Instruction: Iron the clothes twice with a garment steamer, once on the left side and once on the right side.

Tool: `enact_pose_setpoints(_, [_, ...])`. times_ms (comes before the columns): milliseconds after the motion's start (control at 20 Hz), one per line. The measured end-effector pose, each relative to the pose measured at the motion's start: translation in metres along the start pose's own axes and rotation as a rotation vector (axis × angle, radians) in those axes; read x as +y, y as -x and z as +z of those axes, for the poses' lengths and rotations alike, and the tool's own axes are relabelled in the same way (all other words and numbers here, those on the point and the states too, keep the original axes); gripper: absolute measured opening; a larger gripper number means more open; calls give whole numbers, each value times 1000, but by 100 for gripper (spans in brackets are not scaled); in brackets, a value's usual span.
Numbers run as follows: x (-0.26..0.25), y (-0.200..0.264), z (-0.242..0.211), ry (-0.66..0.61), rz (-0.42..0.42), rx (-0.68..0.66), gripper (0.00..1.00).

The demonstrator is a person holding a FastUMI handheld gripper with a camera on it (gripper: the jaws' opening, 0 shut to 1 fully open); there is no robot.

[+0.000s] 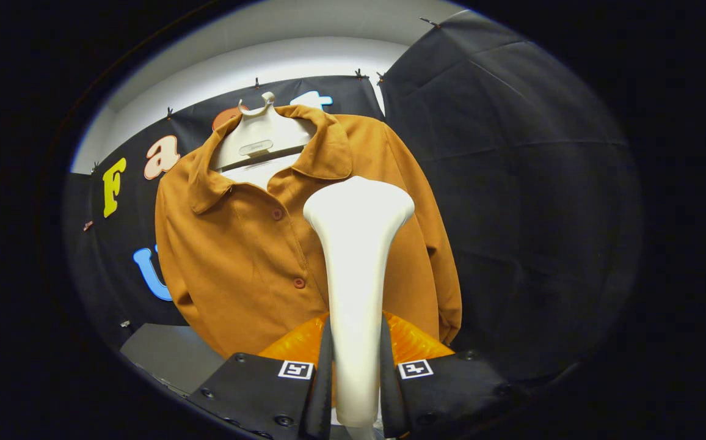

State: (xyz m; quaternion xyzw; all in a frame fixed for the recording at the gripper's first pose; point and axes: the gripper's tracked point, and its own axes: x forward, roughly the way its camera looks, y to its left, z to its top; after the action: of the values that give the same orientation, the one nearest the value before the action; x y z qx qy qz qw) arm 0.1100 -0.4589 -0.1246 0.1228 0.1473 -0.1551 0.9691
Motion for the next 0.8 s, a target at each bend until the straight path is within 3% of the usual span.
enact_pose_setpoints(300, [-5, -24, -25, -25, 45, 59, 36])
enact_pose_setpoints(800, [-21, -49, -97, -72, 5, 217, 36])
